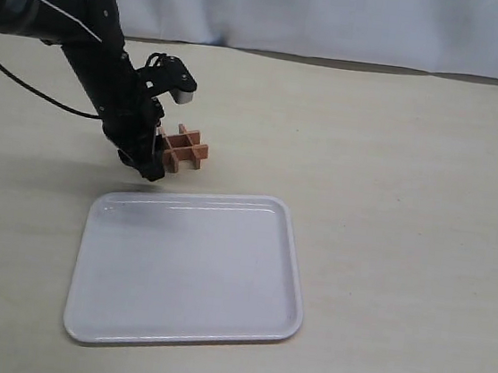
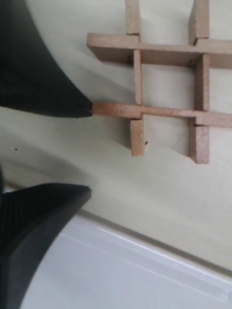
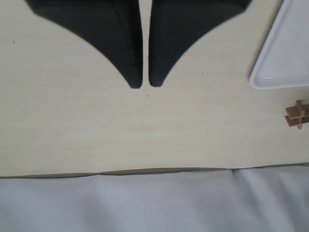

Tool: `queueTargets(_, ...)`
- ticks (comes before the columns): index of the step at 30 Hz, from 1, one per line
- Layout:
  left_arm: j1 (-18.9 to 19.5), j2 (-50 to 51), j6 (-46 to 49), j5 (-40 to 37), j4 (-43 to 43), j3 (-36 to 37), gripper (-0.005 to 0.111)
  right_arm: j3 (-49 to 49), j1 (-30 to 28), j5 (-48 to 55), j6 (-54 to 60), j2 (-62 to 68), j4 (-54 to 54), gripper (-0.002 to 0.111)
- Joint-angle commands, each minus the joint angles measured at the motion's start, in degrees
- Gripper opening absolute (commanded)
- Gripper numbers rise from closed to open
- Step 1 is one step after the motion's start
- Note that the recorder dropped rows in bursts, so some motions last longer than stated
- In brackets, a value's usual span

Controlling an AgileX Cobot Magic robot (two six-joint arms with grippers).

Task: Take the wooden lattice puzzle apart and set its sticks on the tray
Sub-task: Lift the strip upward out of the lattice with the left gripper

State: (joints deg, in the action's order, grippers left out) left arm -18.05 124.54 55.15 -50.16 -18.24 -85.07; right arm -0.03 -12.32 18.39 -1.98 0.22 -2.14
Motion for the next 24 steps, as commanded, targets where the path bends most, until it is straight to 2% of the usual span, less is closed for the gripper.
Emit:
queueTargets(1,0.0,0.4,0.1,1.9,-0.3,-0.3,0.042,0.0,-0.5,-0.9,0.6,-0.2,-0.1,0.004)
queueTargets(9,0.0,0.7,0.1,4.5,1.3,-0.3,0.042,0.0,-0.5,-0.9,0.6,-0.2,-0.1,0.004)
queueTargets(20,0.0,2.2,0.0,8.9,-0.6,-0.3,0.041,0.0,-0.5,-0.9,0.6,-0.2,-0.1,0.004)
queueTargets(22,0.0,2.7,0.0,9.3,-0.6,-0.3,0.034,0.0,-0.5,-0.9,0.6,-0.2,-0.1,0.004)
queueTargets(24,0.0,2.9,0.0,9.4,-1.4,-0.3,0.018,0.0,-0.5,-0.9,0.6,-0.2,-0.1,0.004)
